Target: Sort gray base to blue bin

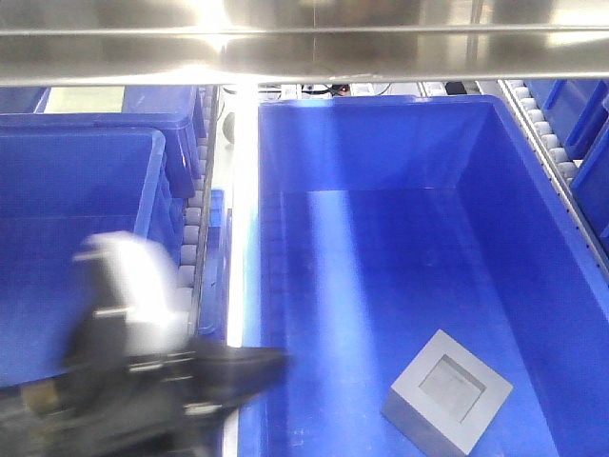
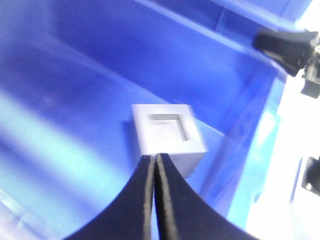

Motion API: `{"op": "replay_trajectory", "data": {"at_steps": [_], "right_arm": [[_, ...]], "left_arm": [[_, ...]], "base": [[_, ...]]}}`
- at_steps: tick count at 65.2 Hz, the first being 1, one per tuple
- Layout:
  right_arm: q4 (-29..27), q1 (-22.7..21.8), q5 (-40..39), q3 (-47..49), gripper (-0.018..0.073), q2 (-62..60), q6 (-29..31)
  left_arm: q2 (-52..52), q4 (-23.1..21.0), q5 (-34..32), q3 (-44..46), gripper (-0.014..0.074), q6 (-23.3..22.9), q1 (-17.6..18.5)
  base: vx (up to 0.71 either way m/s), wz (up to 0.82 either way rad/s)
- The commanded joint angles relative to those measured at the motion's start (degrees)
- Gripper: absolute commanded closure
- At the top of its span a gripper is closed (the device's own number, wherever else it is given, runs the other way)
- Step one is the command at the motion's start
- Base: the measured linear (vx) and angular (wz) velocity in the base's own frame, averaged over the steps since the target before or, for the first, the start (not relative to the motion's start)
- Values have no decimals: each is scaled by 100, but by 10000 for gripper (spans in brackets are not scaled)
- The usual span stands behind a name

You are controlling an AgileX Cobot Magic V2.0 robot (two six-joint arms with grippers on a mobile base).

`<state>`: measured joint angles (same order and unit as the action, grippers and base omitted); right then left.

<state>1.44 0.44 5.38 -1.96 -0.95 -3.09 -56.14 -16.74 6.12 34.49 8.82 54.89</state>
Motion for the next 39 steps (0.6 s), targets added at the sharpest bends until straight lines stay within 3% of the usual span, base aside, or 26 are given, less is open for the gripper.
{"op": "replay_trajectory", "data": {"at_steps": [1,12,20,39], "right_arm": [[37,-21,-447,22,564,-50,38],[37,-21,-447,22,564,-50,38],[37,-21,-447,22,564,-50,38],[37,-21,-447,22,564,-50,38]], "left_arm": [[604,-20,-347,-215,603,-256,-279],[1641,0,48,-813,603,-290,-923],[2219,267,640,-901,603,-316,-1334],[3356,1456,1371,-901,601,-1398,-1995]], "base": [[0,0],[0,0],[0,0],[0,0]]}}
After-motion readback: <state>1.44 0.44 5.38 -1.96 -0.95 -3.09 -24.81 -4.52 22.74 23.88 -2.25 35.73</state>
